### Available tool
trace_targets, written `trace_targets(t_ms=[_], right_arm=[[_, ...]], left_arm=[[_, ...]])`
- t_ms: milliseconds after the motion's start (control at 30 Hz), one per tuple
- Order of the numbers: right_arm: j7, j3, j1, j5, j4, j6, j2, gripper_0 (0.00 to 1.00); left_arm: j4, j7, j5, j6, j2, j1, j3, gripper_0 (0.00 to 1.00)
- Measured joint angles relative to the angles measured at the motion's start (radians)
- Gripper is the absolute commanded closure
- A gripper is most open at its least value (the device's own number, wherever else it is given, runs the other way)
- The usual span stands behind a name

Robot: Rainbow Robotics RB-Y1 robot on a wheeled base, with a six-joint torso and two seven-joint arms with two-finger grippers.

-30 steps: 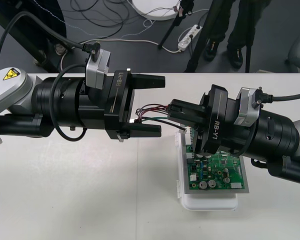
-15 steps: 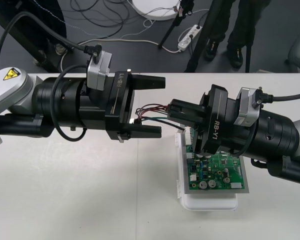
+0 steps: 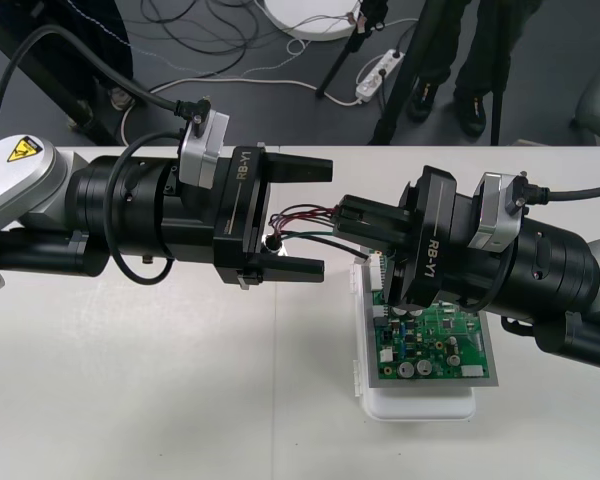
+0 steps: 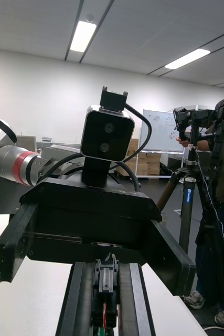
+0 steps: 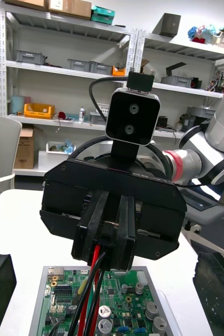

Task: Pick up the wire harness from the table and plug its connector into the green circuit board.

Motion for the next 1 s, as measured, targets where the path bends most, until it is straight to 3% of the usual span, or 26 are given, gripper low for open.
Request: trace_targets(t_ms=[733, 767, 800, 867, 900, 933, 1000], right_arm=[[0.0, 0.0, 0.0, 0.0, 0.0, 0.0, 0.005, 1.0], [0.0, 0.0, 0.0, 0.0, 0.0, 0.0, 0.006, 1.0], [0.0, 0.0, 0.0, 0.0, 0.0, 0.0, 0.007, 1.0], [0.0, 0.0, 0.0, 0.0, 0.0, 0.0, 0.009, 1.0], [0.0, 0.0, 0.0, 0.0, 0.0, 0.0, 0.01, 1.0], [0.0, 0.0, 0.0, 0.0, 0.0, 0.0, 0.01, 1.0], [0.0, 0.0, 0.0, 0.0, 0.0, 0.0, 0.011, 1.0]], left_arm=[[-0.002, 0.0, 0.0, 0.0, 0.0, 0.0, 0.0, 0.0], [-0.002, 0.0, 0.0, 0.0, 0.0, 0.0, 0.0, 0.03], [-0.002, 0.0, 0.0, 0.0, 0.0, 0.0, 0.0, 0.12], [-0.002, 0.0, 0.0, 0.0, 0.0, 0.0, 0.0, 0.47], [-0.002, 0.0, 0.0, 0.0, 0.0, 0.0, 0.0, 0.93], [-0.002, 0.0, 0.0, 0.0, 0.0, 0.0, 0.0, 1.0], [-0.002, 0.0, 0.0, 0.0, 0.0, 0.0, 0.0, 1.0]])
